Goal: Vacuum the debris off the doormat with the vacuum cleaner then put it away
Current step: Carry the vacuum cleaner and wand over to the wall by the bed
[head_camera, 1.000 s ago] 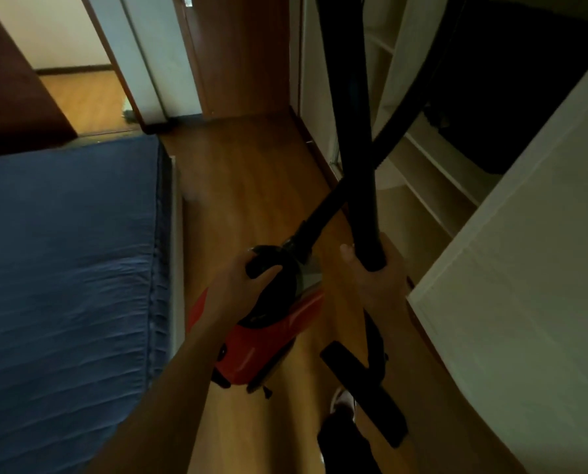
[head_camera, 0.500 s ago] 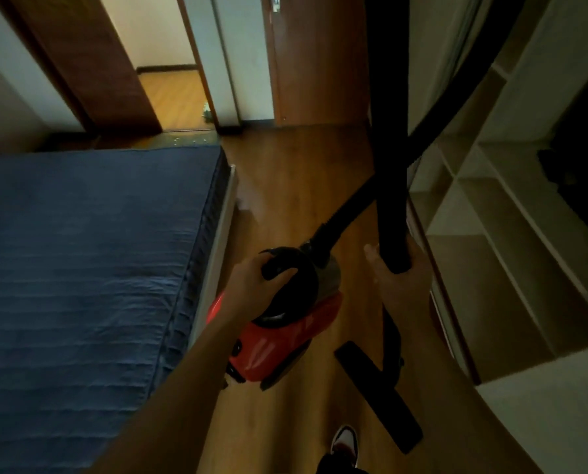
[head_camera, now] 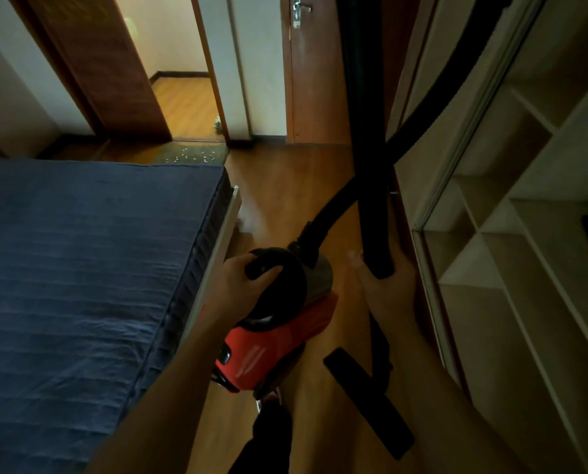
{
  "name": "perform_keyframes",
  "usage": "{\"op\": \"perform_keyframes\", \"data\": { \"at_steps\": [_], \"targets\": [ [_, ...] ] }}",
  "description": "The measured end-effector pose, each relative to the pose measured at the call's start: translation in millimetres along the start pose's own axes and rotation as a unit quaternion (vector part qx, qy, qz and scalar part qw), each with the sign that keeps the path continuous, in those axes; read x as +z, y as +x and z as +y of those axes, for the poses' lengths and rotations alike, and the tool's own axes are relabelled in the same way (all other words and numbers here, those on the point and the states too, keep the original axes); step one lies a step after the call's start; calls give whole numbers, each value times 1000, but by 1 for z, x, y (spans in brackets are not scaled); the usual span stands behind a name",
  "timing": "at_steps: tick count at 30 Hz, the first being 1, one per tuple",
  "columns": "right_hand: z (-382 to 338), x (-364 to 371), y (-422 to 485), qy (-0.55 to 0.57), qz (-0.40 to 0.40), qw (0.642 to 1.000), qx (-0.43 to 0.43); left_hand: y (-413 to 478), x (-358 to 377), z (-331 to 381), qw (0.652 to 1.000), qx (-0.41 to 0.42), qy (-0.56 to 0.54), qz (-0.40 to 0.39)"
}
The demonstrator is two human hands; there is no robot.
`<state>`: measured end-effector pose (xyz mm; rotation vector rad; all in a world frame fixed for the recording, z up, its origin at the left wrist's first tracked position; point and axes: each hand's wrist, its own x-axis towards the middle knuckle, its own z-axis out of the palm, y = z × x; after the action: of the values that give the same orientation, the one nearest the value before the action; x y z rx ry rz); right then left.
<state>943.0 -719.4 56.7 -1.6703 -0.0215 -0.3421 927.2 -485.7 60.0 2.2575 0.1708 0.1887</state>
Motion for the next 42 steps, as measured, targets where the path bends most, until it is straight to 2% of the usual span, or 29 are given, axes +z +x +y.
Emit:
{"op": "perform_keyframes", "data": {
  "at_steps": [8, 15, 24, 32, 42],
  "targets": [
    [17, 79, 124, -12, -16, 1000, -14, 156, 4, -7, 999, 41, -24, -18],
    [20, 151, 228, -45, -21, 999, -18, 288, -2, -17, 995, 47, -53, -69],
    [21, 201, 330, -2, -27, 1000, -12, 416, -8, -33, 997, 42, -42, -45],
    [80, 234, 456, -4, -1, 1000, -10, 533, 15, -41, 999, 27, -27, -19],
    [154, 254, 676, -3, -13, 1000, 2, 724, 72, -16, 1000, -8, -24, 7]
  ]
}}
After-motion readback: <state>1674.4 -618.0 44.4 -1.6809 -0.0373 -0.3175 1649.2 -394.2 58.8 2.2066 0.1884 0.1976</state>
